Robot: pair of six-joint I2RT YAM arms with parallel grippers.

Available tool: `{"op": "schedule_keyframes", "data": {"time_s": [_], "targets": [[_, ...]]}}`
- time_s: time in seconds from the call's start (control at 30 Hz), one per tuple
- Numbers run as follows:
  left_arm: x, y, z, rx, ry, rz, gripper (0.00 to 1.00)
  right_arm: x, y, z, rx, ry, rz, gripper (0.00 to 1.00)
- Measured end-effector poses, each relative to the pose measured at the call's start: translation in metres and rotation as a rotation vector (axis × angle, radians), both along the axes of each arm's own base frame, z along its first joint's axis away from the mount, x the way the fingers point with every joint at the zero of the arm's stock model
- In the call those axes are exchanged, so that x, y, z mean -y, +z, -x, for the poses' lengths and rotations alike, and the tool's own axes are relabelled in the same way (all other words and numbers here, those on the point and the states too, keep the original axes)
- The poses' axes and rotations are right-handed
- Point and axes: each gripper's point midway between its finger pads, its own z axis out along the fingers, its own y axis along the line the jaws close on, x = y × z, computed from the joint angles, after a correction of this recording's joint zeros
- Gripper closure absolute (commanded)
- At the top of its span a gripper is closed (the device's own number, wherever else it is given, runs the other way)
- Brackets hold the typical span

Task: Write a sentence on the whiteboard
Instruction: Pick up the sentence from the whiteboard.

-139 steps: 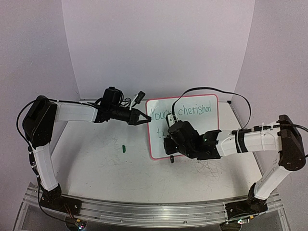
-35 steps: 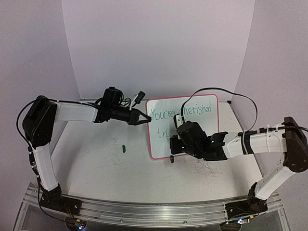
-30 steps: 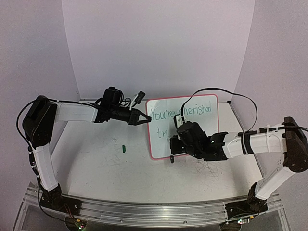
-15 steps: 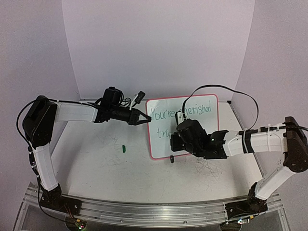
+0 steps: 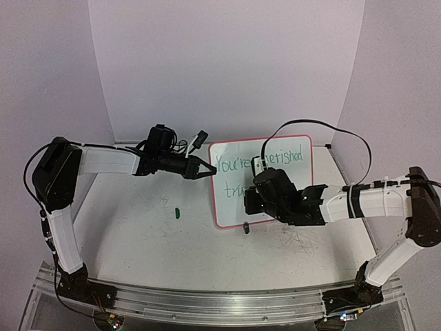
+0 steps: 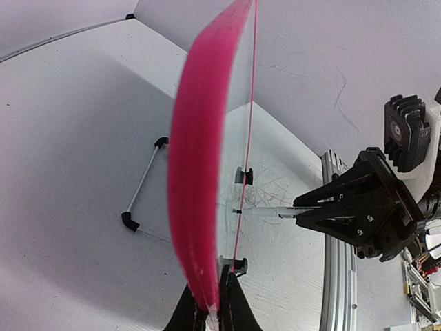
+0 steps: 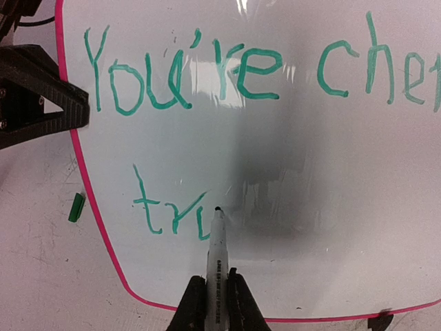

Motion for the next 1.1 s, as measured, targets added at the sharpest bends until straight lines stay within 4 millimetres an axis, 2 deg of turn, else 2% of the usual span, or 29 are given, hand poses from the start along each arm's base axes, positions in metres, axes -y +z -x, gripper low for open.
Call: {"op": "schedule_keyframes", "data": {"time_s": [0.2,0.4,0.9,1.1], "targets": [[0.0,0.0,0.0,0.0,-0.001,0.0,1.0,0.001,-0.002,0.002,-0.013,-0.002,-0.021,1.0],[0.0,0.0,0.0,0.0,-0.001,0.0,1.0,0.008,-0.012,0.007,-0.039,-0.008,-0.022,1.0],[0.0,0.0,0.001,0.0,-0.003,0.001,1.0,0.009,-0.014,0.011,-0.056,0.002,-0.032,1.0],[0.0,0.0,0.001,0.001,-0.003,0.0,1.0,0.008,0.004,0.013,-0.038,0.017,-0.072,1.0]]}}
